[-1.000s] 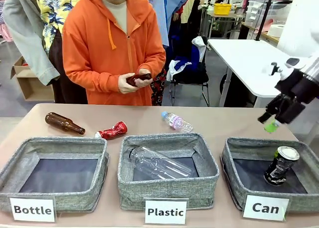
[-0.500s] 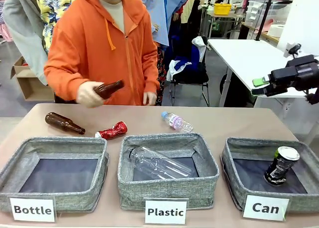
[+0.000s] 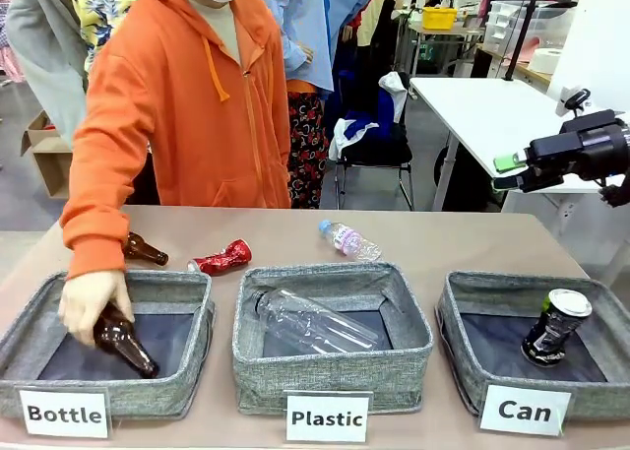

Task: Sort the can waste into the basket.
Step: Pick up the can waste from the table and place it in the right Fabric basket.

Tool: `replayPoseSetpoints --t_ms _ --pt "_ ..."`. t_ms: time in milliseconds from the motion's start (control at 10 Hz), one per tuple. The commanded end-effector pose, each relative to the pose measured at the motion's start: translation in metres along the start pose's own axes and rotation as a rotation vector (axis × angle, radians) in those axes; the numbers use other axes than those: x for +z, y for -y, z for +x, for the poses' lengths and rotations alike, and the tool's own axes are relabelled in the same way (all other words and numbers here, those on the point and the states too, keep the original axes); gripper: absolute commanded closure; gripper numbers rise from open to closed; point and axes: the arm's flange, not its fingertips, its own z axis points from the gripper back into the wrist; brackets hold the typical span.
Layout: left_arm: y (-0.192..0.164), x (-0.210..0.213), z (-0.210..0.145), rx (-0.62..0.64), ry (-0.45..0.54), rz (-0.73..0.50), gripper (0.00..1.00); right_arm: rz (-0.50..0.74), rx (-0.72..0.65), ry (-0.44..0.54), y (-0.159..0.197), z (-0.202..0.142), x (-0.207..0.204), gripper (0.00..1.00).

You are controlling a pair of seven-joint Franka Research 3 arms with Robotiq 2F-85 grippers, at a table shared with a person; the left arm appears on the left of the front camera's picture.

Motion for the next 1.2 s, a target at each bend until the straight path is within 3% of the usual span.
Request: replayPoseSetpoints --t_ms 0,300,500,800,1000,1100 --pt "-0.018 0.002 0.023 0.013 0.029 -0.036 0.0 0.002 0.019 -0.001 0.0 0.0 0.006 0.0" --pt "-0.027 -0.017 0.015 0.011 0.002 0.007 0.0 0.002 0.019 -0.001 0.0 0.0 0.006 0.0" --pt "-0.046 -0.071 -0.02 -0.004 -0.211 0.102 0.0 0.002 0.019 -0.001 0.0 0.0 0.006 0.0" --pt "-0.098 -0.134 -0.101 -0.078 -0.568 0.316 0.0 0.002 0.019 -0.001 0.0 0.0 0.006 0.0" --pt "-0.124 -0.139 -0.126 -0.148 -0.662 0.408 0.0 0.002 0.019 -0.001 0.0 0.0 0.006 0.0" --pt "-0.131 -0.139 -0.129 -0.238 -0.613 0.448 0.0 0.002 0.019 -0.001 0.0 0.0 0.006 0.0"
